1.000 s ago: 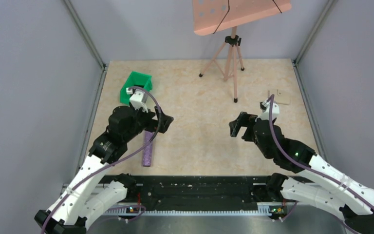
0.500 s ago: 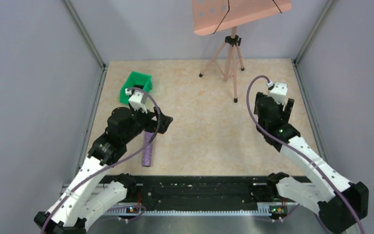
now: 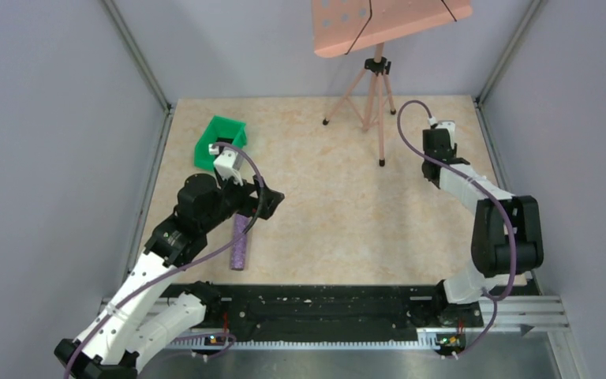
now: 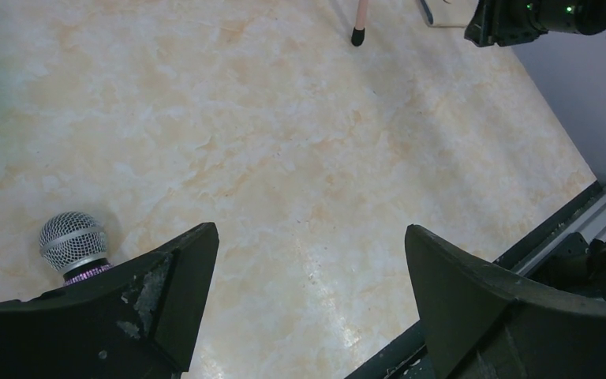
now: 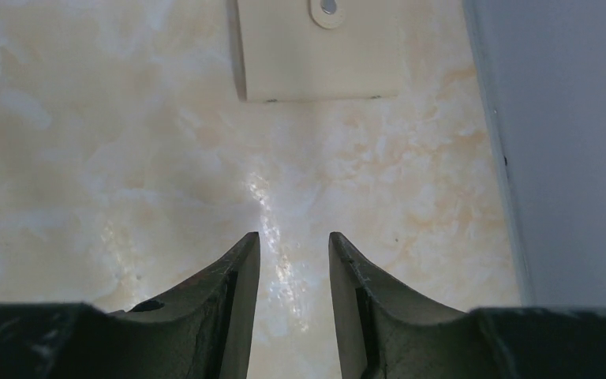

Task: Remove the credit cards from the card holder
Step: Move the card holder to the center of the board, then open the card holder at the center of the board.

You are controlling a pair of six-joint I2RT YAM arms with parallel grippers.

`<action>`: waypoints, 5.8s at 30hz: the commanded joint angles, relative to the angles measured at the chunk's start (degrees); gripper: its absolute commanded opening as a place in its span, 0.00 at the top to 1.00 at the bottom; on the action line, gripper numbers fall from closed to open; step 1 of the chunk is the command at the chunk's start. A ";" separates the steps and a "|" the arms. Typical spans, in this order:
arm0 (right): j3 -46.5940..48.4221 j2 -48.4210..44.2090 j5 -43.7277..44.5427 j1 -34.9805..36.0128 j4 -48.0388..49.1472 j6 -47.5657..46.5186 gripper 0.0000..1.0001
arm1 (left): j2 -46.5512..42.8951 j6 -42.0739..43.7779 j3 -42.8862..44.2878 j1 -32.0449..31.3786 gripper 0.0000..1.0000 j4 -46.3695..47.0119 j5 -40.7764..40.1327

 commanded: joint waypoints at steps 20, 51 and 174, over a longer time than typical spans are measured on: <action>22.65 28.38 2.00 -2.72 1.84 -8.42 0.68 | 2.36 0.91 0.05 -0.94 0.08 2.05 -0.07; 32.57 33.79 6.77 -3.45 2.49 -8.11 0.68 | 2.89 1.45 0.20 -1.04 0.09 1.93 -0.48; -10.03 -16.73 -35.31 39.06 -12.02 30.92 0.49 | -1.38 -19.15 -6.37 -3.20 0.19 -5.40 -14.14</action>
